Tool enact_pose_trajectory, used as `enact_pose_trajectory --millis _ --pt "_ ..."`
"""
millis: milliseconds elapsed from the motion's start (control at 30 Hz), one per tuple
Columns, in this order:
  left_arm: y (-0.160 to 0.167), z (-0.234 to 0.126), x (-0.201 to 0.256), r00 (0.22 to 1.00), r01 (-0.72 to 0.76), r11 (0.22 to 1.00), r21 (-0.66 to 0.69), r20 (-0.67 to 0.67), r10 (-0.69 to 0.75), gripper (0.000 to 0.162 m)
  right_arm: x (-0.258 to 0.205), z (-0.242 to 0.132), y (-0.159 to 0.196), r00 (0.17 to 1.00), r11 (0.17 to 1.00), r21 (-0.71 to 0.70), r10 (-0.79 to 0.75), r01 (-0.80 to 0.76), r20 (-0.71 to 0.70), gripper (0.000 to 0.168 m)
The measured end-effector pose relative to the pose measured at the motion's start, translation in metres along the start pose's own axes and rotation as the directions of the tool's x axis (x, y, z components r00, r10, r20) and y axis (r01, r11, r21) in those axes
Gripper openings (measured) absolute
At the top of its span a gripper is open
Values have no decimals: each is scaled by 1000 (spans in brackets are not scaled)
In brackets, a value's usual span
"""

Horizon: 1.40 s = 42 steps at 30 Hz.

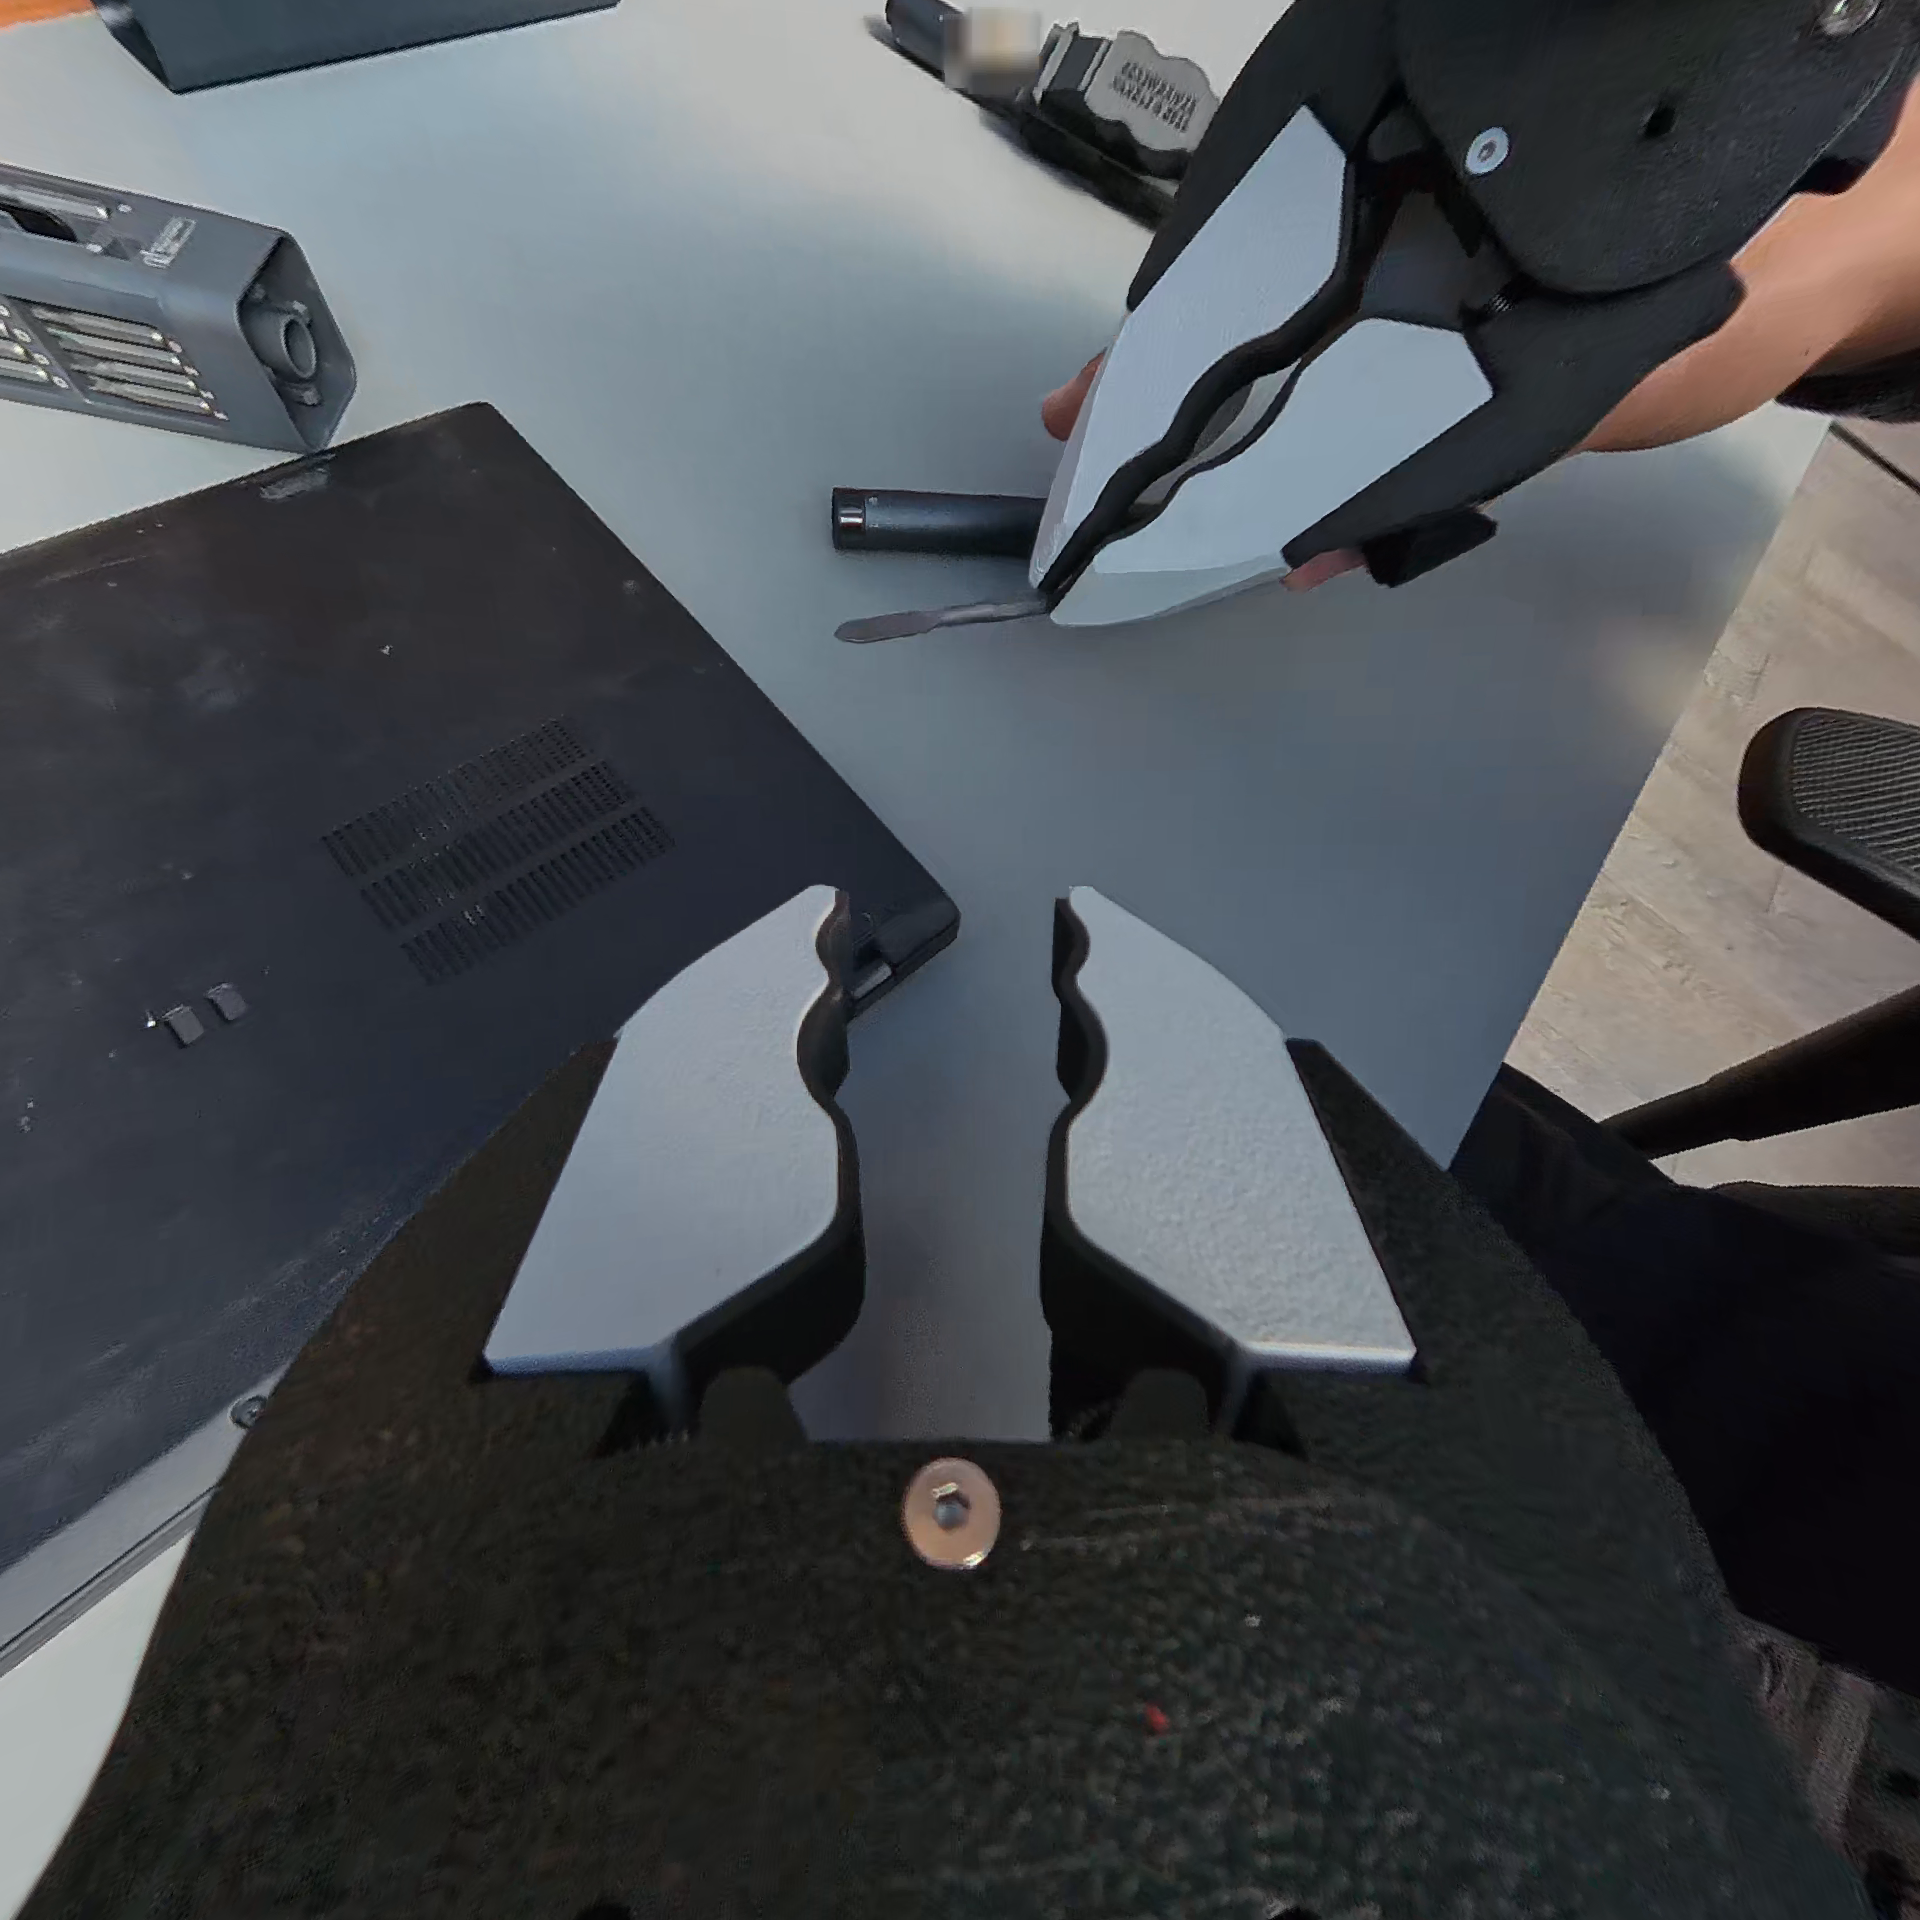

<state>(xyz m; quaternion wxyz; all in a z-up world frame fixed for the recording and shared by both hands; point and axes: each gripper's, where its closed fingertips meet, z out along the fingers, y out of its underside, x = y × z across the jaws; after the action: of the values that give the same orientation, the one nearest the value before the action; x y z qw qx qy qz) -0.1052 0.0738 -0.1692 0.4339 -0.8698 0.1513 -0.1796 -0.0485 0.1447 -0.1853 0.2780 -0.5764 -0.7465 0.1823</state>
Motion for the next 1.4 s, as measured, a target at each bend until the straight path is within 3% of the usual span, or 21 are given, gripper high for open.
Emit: enact_pose_trajectory --millis 200,267,367,400,600,700,833,933,1000,1033,1167,1267,1400 --pt "-26 6 25 988 110 992 57 -118 -102 34 -50 -18 -43 1000 991 136 5 -4 -7 3" --pt "-29 4 26 985 128 990 62 -129 -119 20 -51 -19 -46 998 988 153 -11 21 -67 3" --pt "-30 2 29 975 162 985 53 -163 -151 12 -58 -19 -46 993 985 162 -49 66 -105 0" --pt "-29 2 30 973 165 985 47 -171 -155 1 -60 -20 -47 992 982 172 -52 72 -118 0" --pt "-24 7 32 968 169 985 22 -193 -161 0 -62 -13 -40 994 984 172 -30 48 -104 0" --pt "-22 9 30 964 176 984 7 -204 -171 0 -60 -11 -31 997 978 201 72 -64 -32 1" --pt "-24 3 31 963 148 989 15 -229 -141 0 -66 -11 -19 995 982 162 96 -98 19 36" --pt "-28 -8 40 933 167 985 37 -330 -146 0 -77 -7 -23 999 988 152 38 -41 20 39" --pt "-32 -15 48 906 163 985 53 -403 -128 0 -85 -3 -30 998 985 167 24 -32 52 30" --pt "-31 -17 48 906 147 988 55 -409 -112 0 -90 -4 -34 997 982 188 13 -27 76 10" --pt "-25 -26 52 890 93 993 70 -453 -51 0 -95 -10 -35 988 980 184 51 -78 147 4" --pt "-14 -23 42 915 67 996 61 -401 -37 9 -98 -10 -24 977 983 105 130 -149 170 4" --pt "0 -22 8 980 -141 988 64 -136 148 21 -85 -8 10 973 975 -69 216 -211 78 4"
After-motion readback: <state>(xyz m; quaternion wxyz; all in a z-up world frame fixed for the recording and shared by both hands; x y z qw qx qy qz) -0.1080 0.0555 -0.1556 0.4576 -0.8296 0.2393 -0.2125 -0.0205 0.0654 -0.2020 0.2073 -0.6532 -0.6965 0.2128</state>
